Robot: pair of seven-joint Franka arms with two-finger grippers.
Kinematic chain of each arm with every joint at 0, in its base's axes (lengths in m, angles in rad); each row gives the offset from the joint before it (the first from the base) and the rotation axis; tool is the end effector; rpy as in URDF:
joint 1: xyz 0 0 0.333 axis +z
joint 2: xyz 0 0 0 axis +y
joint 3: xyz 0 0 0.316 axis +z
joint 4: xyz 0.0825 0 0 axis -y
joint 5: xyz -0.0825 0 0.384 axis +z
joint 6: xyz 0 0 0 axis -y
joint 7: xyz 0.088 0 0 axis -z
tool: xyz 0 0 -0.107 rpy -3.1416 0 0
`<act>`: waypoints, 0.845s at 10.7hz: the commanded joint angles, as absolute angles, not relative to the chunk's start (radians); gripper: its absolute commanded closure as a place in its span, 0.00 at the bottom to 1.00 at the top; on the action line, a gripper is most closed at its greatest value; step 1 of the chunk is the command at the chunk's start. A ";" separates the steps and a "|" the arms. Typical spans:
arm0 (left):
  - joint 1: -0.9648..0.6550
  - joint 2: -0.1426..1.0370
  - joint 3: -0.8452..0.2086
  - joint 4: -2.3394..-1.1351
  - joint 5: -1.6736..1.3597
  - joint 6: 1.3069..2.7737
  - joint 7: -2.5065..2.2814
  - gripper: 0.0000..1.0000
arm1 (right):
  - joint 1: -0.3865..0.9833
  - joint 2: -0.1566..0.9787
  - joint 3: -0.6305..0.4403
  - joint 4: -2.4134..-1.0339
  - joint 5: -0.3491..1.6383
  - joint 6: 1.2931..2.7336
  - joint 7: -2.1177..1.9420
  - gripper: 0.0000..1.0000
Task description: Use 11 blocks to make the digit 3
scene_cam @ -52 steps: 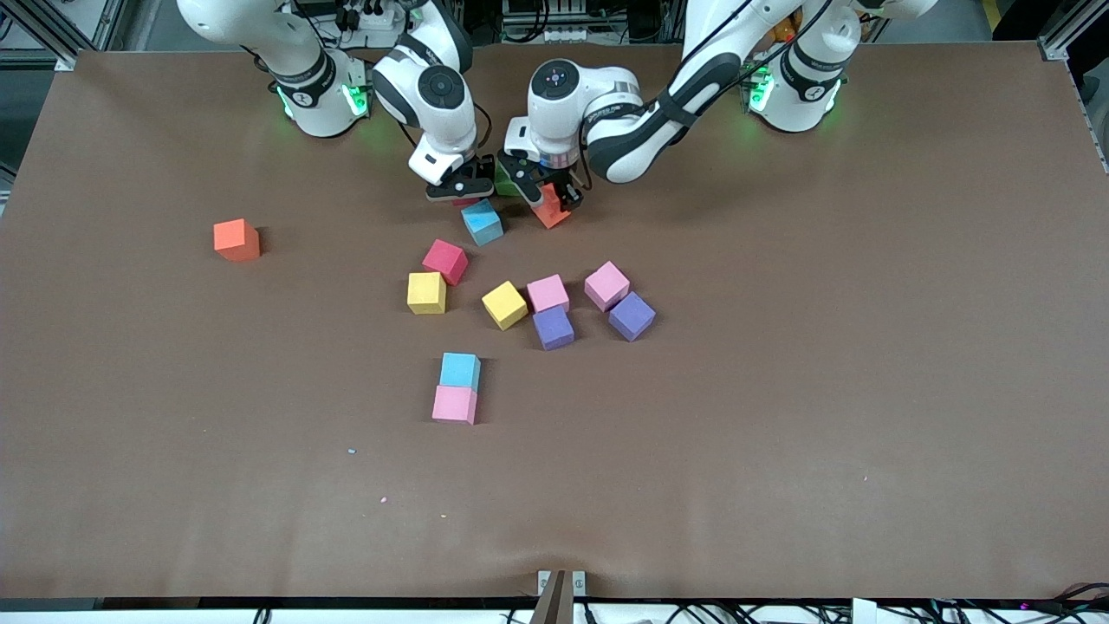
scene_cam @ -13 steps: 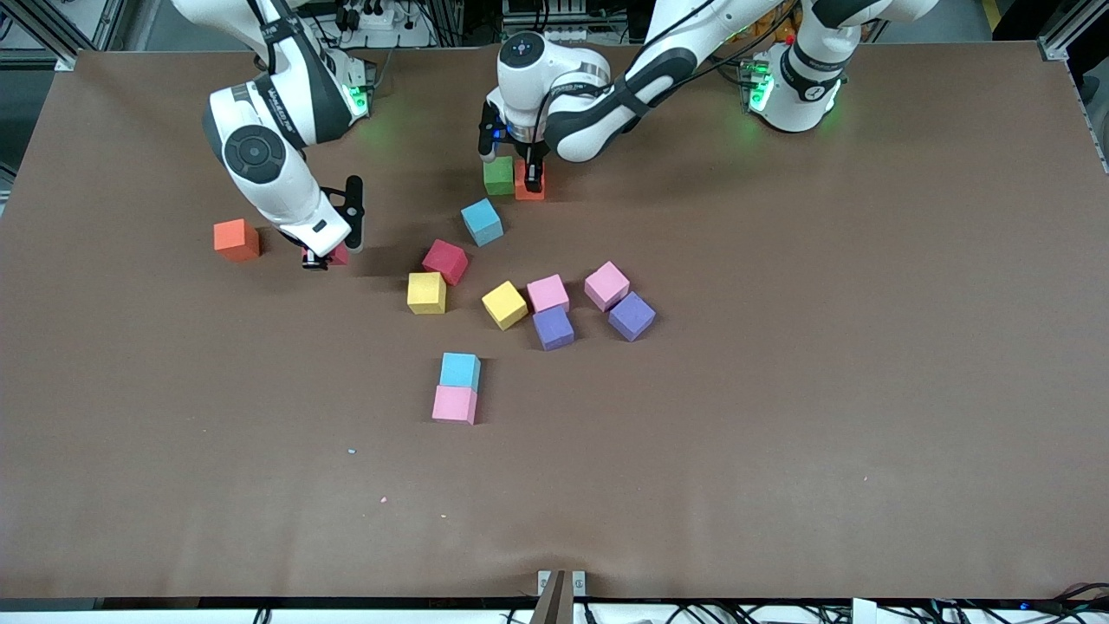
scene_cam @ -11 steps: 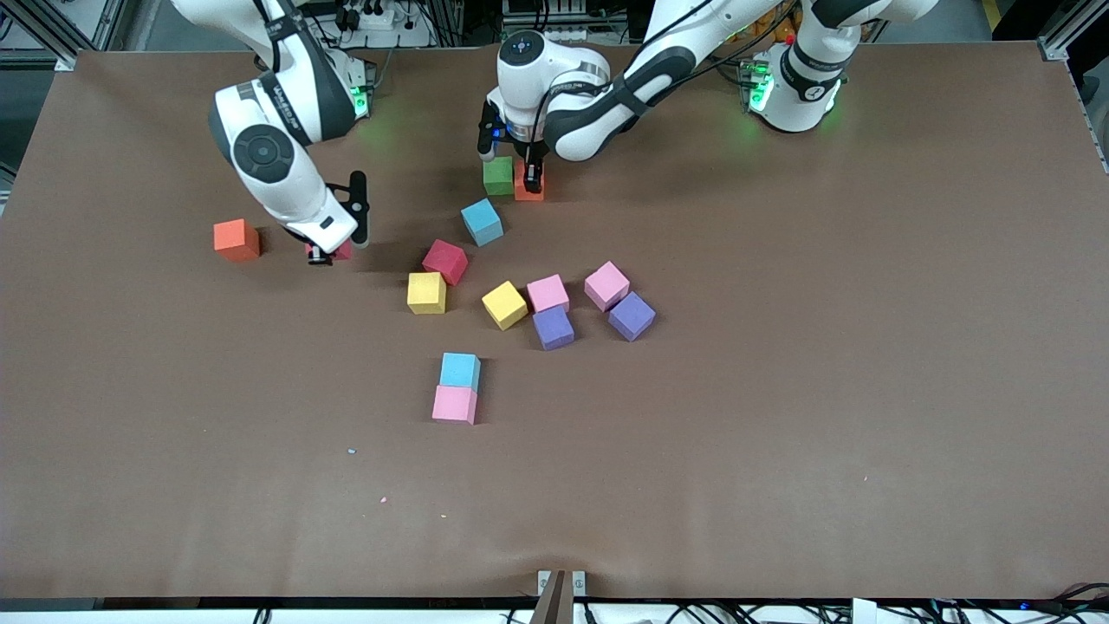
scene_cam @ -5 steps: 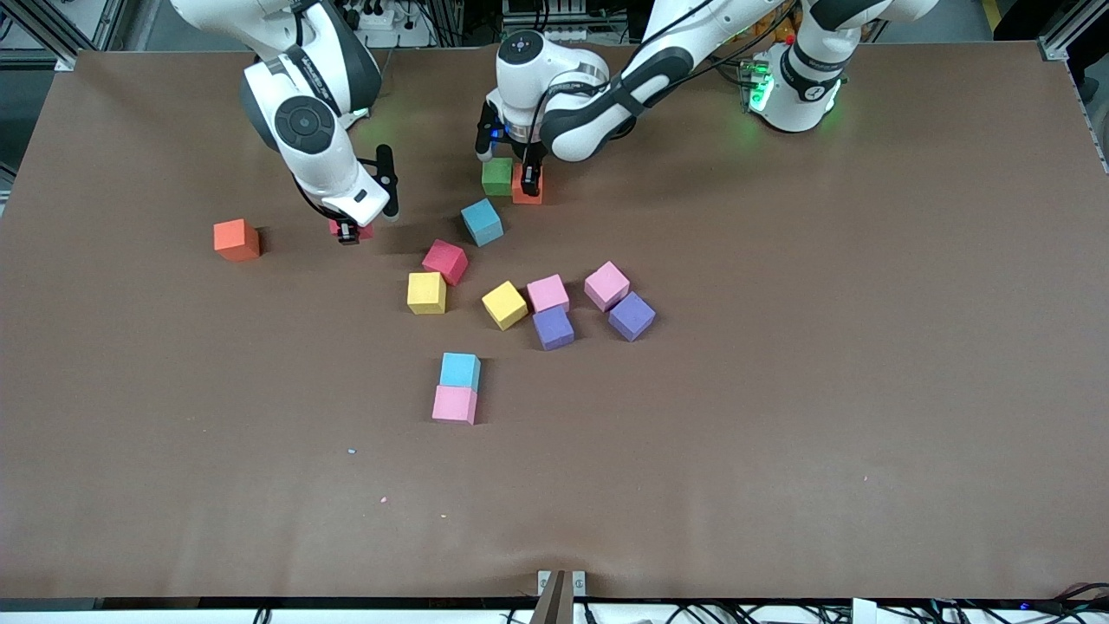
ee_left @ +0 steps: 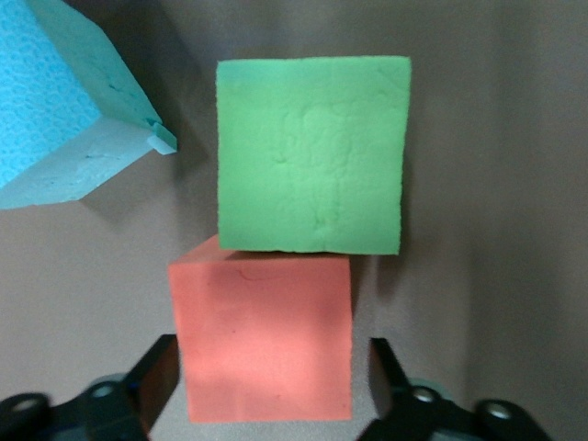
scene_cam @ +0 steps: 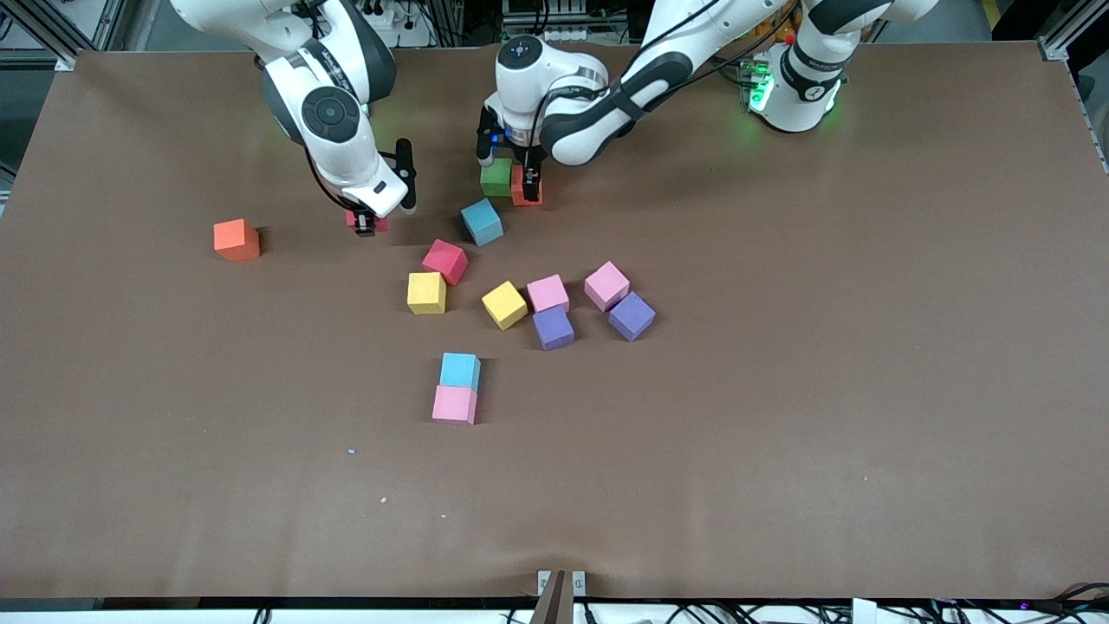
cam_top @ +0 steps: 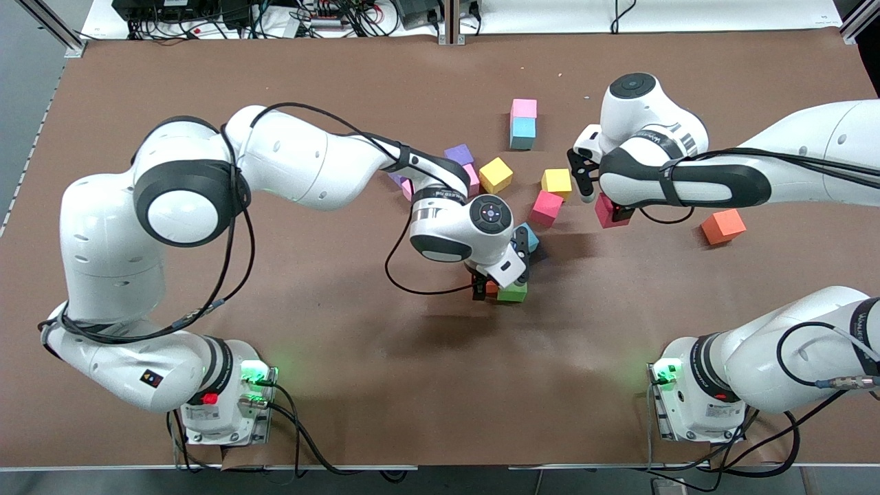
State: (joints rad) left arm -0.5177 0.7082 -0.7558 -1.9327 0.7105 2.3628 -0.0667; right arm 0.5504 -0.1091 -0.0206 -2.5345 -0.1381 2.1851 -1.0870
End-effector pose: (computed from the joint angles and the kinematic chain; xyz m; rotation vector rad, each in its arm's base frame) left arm 0.2034 -0.5798 0.1985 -2.1619 2.2655 -0.0191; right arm 0.3668 0.2091 0.2960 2.0239 2.3284 -0.4004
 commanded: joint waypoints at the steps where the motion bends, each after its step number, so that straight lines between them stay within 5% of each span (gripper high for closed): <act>1: -0.512 0.677 -0.764 -1.916 0.686 2.295 -0.086 0.00 | 0.554 -0.129 -0.021 -2.554 -0.124 2.197 -1.074 1.00; 5: -0.473 0.556 -0.810 -1.913 0.531 2.139 -0.074 0.00 | 0.650 -0.127 -0.021 -2.562 -0.123 2.203 -0.953 1.00; 9: -0.457 0.537 -0.766 -1.689 0.399 1.817 -0.069 0.00 | 0.716 -0.117 -0.020 -2.569 -0.123 2.220 -0.852 1.00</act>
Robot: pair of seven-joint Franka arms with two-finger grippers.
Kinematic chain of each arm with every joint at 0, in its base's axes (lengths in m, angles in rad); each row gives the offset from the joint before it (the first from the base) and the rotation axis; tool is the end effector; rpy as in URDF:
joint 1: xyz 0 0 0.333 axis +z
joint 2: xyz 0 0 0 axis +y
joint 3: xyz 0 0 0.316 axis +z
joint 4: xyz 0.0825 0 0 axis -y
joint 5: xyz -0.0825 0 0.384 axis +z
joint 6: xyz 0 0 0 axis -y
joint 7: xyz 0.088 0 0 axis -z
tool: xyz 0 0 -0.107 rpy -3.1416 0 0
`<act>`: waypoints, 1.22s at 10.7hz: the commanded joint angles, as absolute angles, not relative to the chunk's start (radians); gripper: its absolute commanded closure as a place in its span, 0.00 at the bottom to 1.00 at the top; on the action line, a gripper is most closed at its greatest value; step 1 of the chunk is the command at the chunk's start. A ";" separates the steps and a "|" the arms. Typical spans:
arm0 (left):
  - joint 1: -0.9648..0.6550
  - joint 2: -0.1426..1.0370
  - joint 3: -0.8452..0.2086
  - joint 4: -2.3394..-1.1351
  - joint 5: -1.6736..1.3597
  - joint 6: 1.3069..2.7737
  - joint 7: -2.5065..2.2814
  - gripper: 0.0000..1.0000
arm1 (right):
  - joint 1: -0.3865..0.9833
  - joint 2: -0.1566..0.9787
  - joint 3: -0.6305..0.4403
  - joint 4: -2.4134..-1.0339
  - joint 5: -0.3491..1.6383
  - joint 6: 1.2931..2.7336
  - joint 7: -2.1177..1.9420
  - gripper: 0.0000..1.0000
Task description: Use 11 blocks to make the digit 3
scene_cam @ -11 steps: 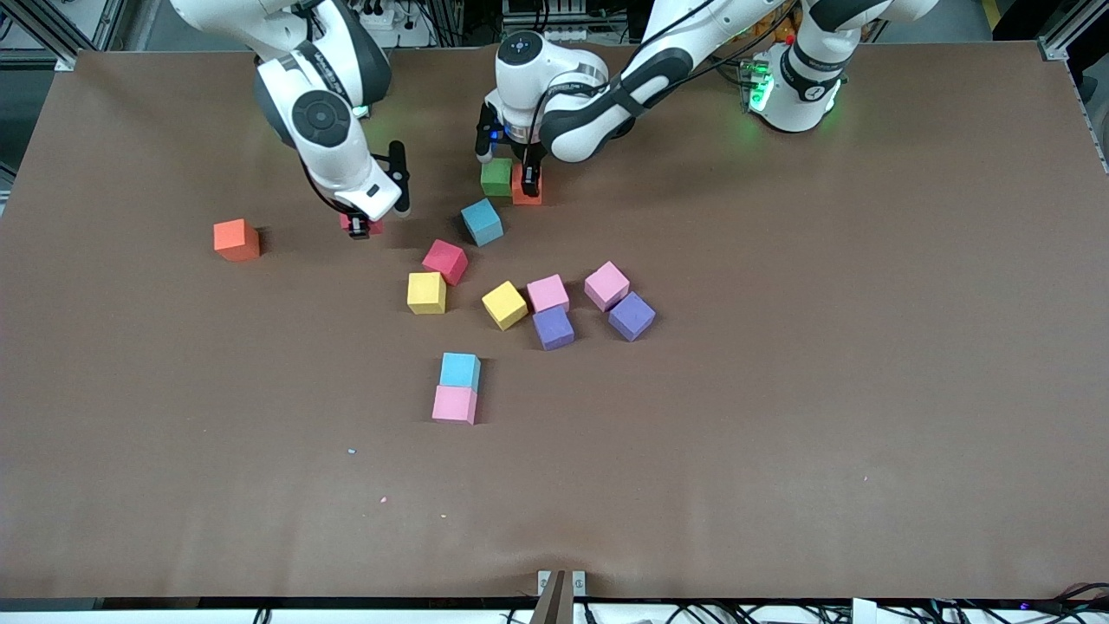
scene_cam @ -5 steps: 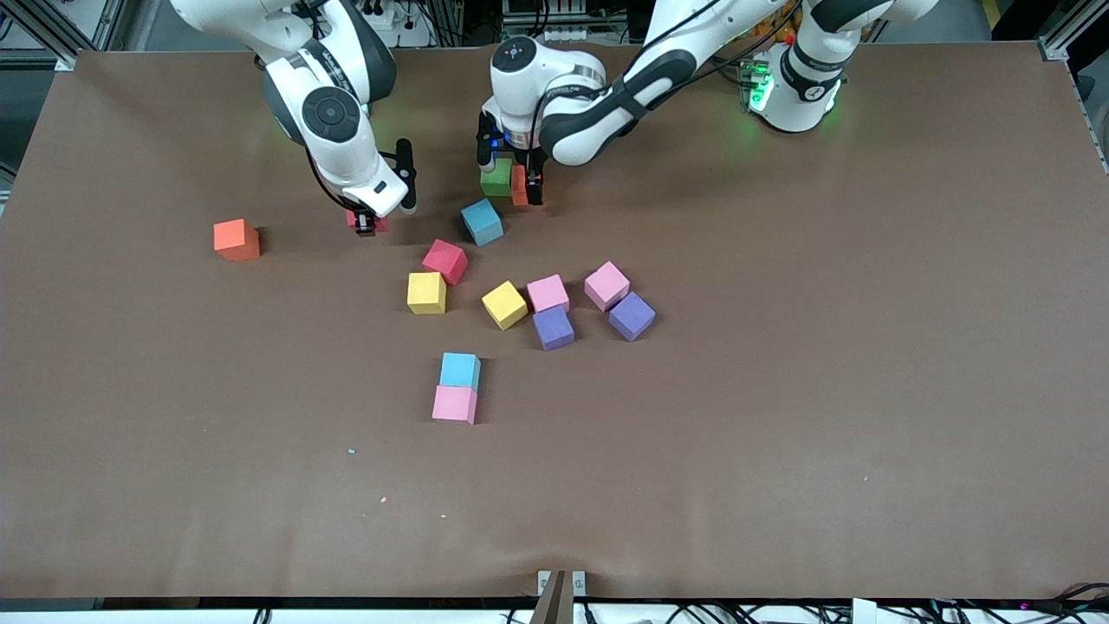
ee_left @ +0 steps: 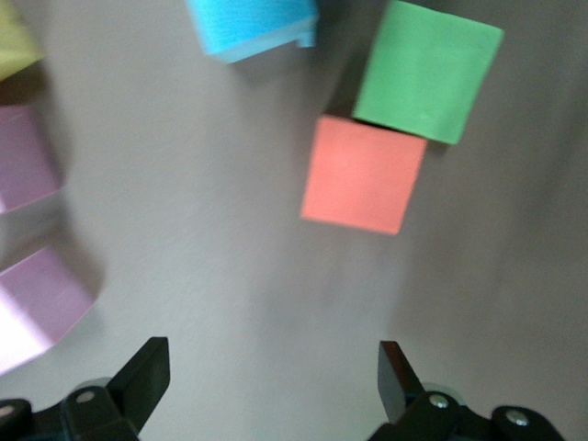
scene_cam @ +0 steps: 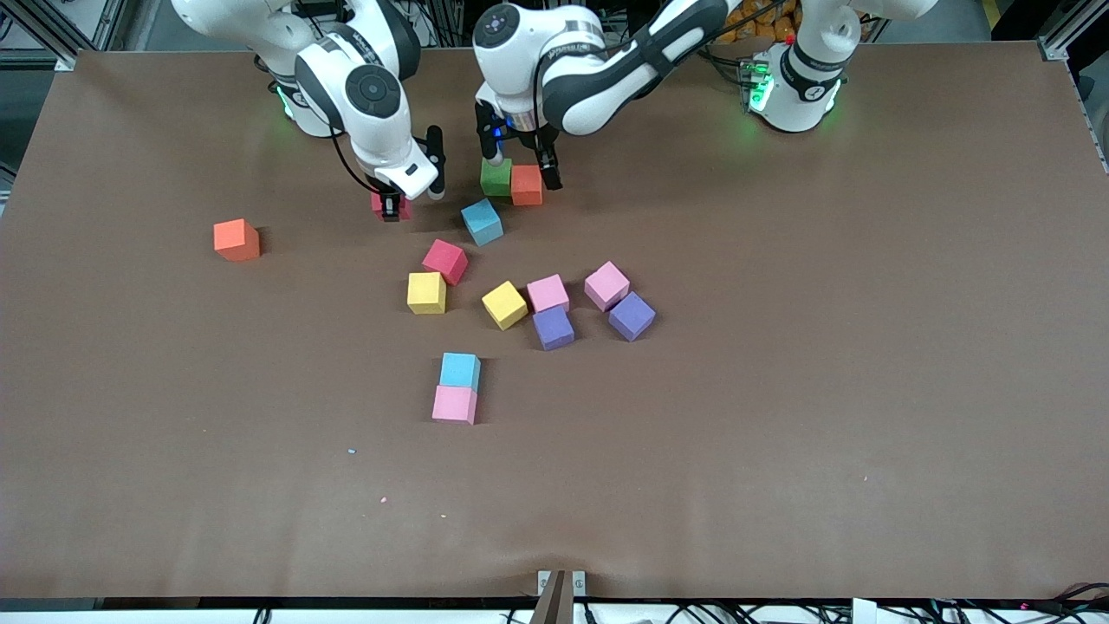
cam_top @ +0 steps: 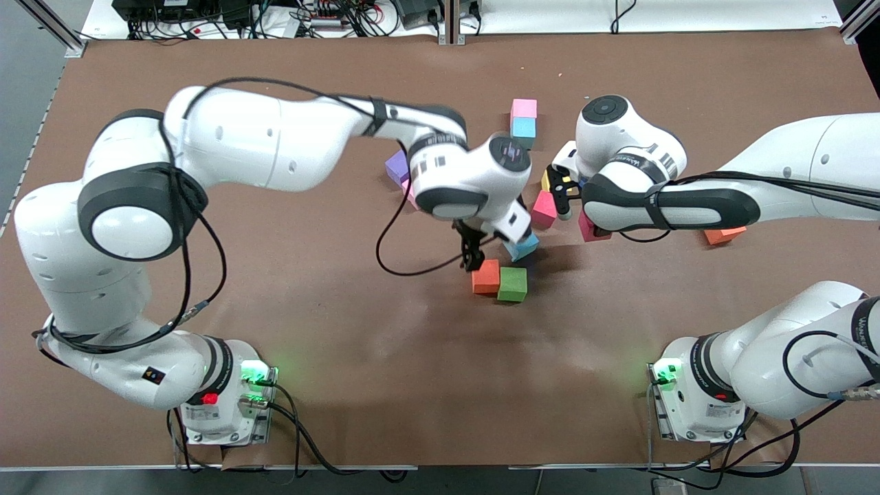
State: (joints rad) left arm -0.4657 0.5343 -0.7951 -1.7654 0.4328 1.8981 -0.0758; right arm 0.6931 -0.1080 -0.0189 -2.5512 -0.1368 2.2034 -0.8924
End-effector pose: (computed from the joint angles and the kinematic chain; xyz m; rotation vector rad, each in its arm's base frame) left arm 0.2592 -0.5680 0.3179 -2.3381 1.8623 0.2415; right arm 0.3297 0.2576 0.2904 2.0548 2.2495 -0.3807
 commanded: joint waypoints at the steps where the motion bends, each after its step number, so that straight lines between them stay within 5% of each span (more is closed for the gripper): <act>1: -0.457 0.537 -0.724 -1.663 0.387 1.815 -0.069 0.00 | 0.739 -0.114 -0.021 -2.571 -0.123 2.229 -0.829 1.00; 9: -0.459 0.632 -0.395 -1.620 0.333 2.089 0.141 0.00 | 0.911 -0.054 -0.020 -2.572 -0.104 2.264 -0.583 1.00; 13: -0.457 0.693 -0.356 -1.646 0.302 2.198 0.132 0.00 | 1.014 -0.002 -0.020 -2.572 -0.054 2.335 -0.490 1.00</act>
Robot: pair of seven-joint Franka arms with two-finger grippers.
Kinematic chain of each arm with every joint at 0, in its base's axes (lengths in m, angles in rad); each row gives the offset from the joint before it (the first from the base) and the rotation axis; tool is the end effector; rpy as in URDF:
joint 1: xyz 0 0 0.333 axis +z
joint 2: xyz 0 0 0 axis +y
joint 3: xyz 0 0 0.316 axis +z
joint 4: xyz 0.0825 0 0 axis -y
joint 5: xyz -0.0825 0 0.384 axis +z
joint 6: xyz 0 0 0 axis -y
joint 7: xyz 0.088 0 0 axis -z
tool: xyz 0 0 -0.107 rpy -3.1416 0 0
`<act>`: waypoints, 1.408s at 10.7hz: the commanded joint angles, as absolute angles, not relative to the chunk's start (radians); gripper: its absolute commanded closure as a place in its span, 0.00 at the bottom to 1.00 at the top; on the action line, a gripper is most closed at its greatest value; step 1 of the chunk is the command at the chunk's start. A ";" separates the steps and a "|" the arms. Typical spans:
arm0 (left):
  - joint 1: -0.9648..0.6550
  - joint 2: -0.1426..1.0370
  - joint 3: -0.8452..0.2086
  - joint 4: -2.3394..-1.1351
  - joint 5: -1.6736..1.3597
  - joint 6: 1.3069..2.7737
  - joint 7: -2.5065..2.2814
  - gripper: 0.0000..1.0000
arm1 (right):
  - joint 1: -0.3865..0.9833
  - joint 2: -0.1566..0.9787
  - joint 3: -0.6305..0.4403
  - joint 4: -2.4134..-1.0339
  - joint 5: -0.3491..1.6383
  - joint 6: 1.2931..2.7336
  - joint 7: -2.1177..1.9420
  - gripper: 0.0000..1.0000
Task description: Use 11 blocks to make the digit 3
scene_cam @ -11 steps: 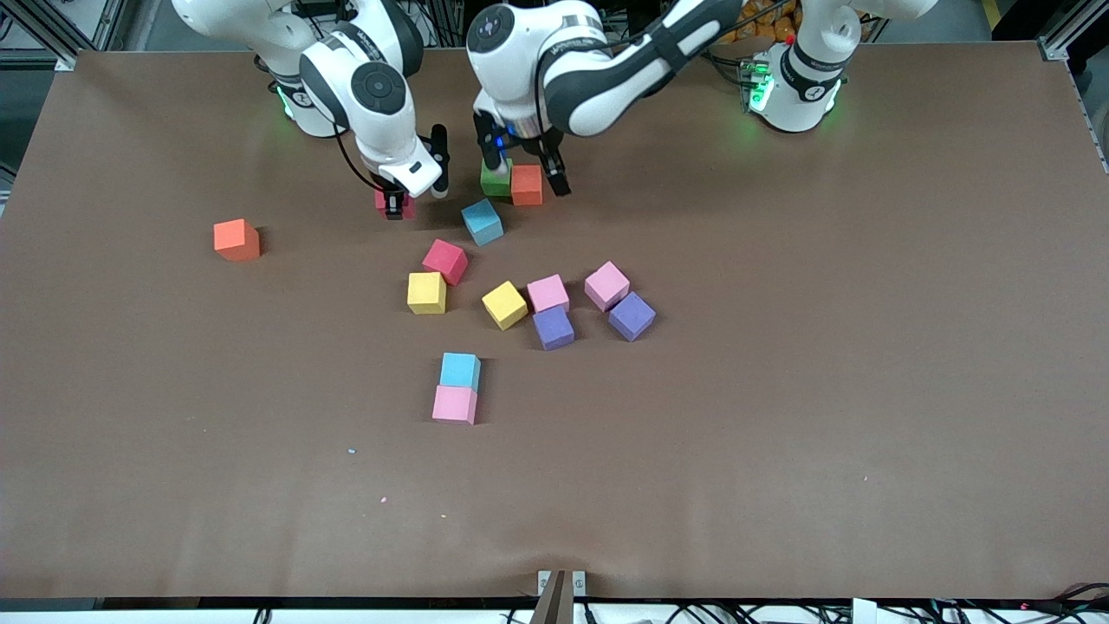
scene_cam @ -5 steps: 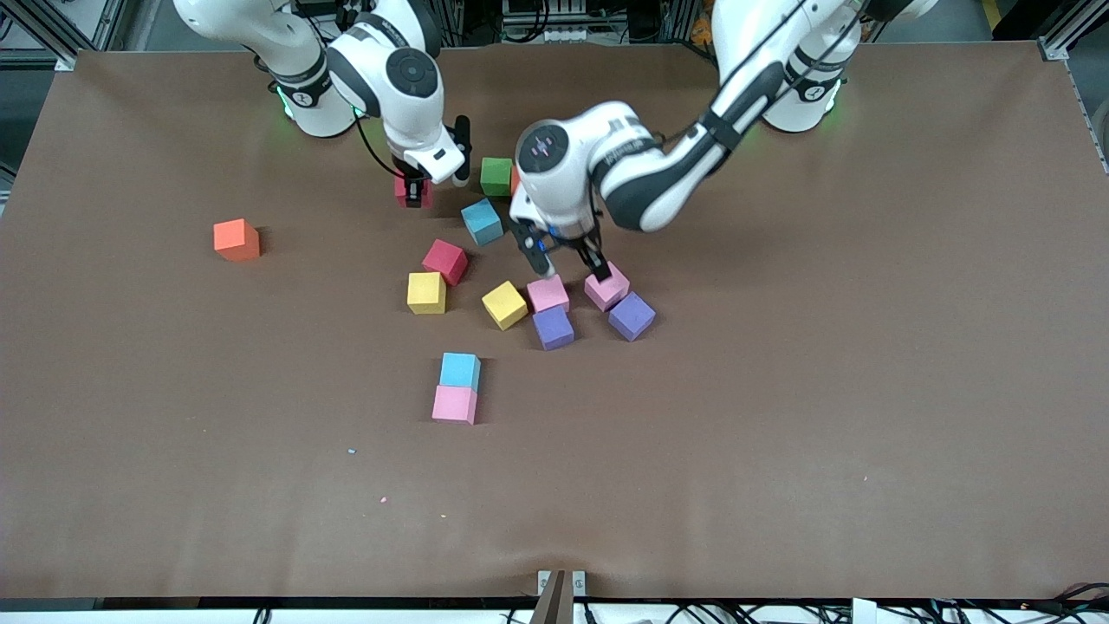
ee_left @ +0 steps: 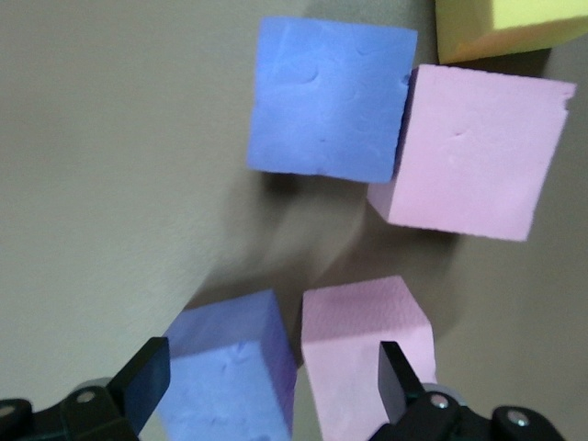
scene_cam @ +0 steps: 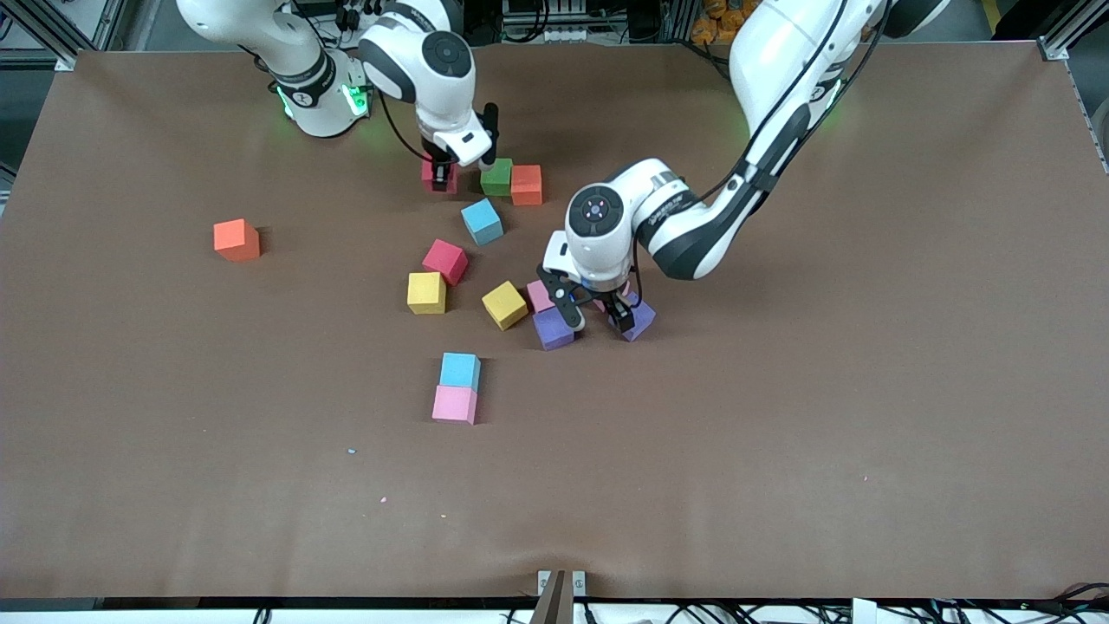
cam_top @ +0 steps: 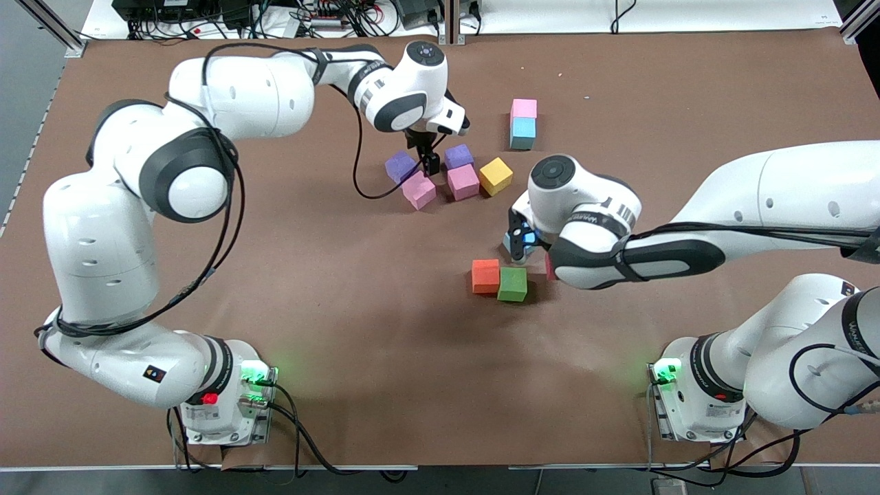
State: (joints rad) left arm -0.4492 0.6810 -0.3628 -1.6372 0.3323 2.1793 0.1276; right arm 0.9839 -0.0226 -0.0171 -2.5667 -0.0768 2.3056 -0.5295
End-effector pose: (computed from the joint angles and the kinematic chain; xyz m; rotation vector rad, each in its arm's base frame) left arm 0.4954 -0.4632 0.2313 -2.6429 1.5805 0.1019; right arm 0.2397 0.3447 0.2550 2.1543 2.1199 -0.3368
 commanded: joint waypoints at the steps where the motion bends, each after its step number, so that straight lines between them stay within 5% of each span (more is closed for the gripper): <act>1: -0.456 0.680 -0.356 -1.658 0.255 2.185 0.121 0.00 | 1.040 0.006 -0.021 -2.572 -0.052 2.342 -0.476 1.00; 6: -0.453 0.623 -0.357 -1.661 0.186 2.026 0.114 0.00 | 1.043 0.032 -0.020 -2.571 -0.052 2.404 -0.472 1.00; 15: -0.471 0.686 -0.357 -1.692 0.207 2.152 0.120 0.00 | 1.078 0.127 -0.020 -2.514 -0.009 2.477 -0.411 1.00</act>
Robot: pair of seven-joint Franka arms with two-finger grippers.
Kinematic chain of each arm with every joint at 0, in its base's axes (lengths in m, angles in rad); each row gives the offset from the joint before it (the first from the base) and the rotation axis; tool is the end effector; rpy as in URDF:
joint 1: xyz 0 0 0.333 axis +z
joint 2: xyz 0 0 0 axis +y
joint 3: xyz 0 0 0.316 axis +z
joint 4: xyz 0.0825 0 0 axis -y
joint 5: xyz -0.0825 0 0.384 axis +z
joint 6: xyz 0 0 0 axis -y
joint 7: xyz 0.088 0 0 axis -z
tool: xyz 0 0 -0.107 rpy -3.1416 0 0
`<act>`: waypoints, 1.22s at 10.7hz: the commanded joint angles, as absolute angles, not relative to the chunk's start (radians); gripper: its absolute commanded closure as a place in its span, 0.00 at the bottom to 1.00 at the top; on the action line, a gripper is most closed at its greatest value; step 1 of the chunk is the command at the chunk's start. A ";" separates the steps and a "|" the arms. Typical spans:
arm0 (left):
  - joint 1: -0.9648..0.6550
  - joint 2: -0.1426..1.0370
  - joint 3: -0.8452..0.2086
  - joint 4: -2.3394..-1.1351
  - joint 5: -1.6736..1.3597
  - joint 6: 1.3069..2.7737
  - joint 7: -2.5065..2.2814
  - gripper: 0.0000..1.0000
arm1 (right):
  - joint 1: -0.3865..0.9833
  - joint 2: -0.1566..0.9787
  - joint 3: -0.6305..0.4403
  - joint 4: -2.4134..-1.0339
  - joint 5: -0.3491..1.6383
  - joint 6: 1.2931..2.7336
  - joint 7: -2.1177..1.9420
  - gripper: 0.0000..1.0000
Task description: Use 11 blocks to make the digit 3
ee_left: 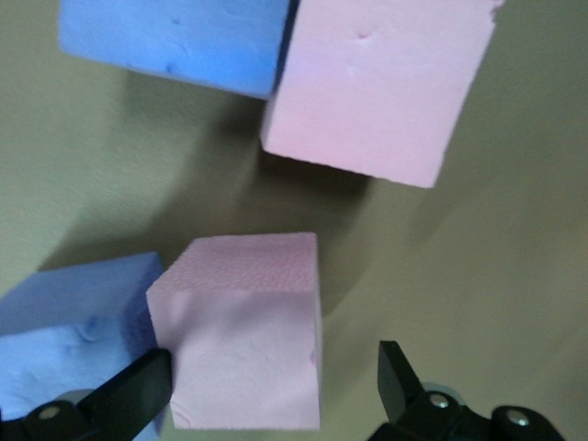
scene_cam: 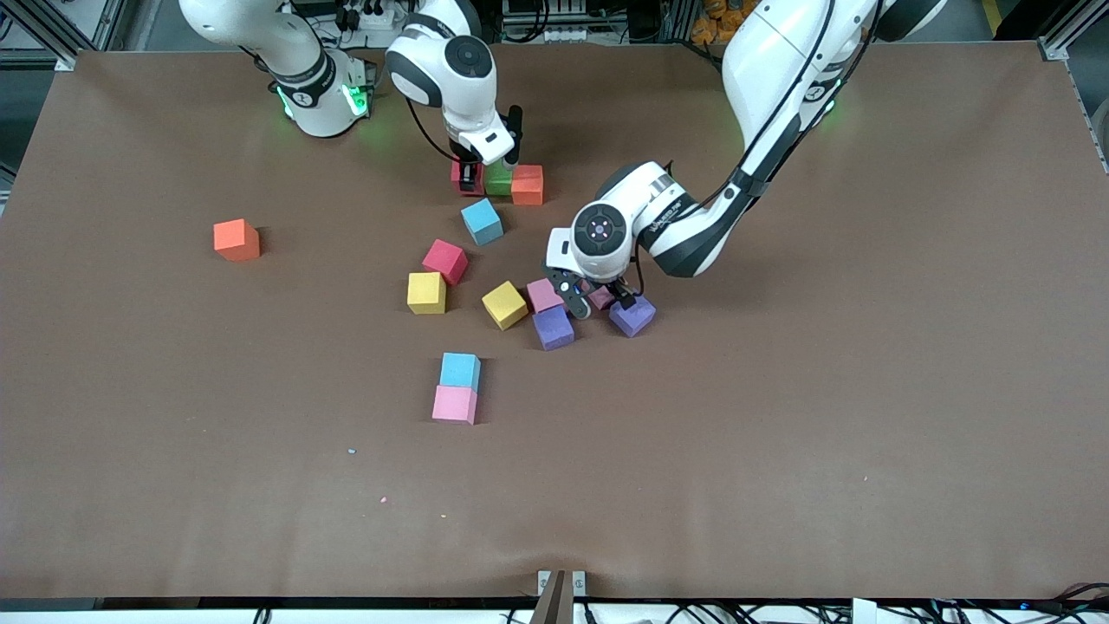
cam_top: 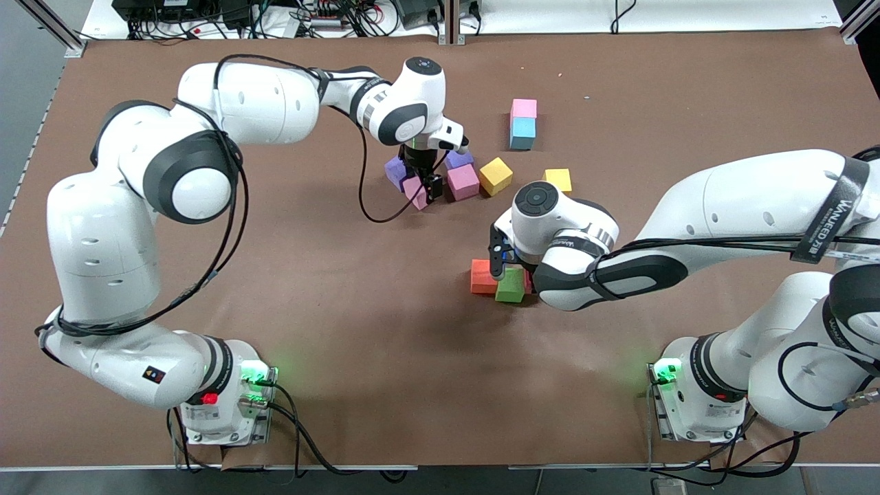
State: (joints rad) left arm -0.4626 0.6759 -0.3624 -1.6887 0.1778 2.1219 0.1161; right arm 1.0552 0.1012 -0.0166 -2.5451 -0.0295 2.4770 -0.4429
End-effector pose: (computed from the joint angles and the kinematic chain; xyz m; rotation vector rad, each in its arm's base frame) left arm 0.4655 -0.4609 0.2100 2.7288 -1.4874 -0.3300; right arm 0.2222 0.3772 0.2201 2.2365 2.0965 -0.2406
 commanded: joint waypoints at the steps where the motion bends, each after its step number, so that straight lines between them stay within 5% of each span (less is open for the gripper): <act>1: -0.471 0.686 -0.357 -1.689 0.213 2.154 0.121 0.00 | 1.083 0.135 -0.020 -2.504 -0.009 2.477 -0.396 1.00; 11: -0.477 0.713 -0.359 -1.692 0.241 2.233 0.129 0.00 | 1.112 0.199 -0.020 -2.447 0.014 2.480 -0.331 0.98; 12: -0.480 0.715 -0.359 -1.692 0.242 2.240 0.130 0.00 | 1.118 0.201 -0.020 -2.445 0.014 2.479 -0.298 0.58; 13: -0.483 0.715 -0.359 -1.692 0.242 2.240 0.150 0.00 | 1.124 0.201 -0.020 -2.445 0.014 2.479 -0.292 0.01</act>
State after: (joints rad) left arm -0.4748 0.7106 -0.3624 -1.6890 0.2190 2.2216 0.1290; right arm 1.1007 0.1855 -0.0160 -2.4620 -0.0020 2.4784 -0.3227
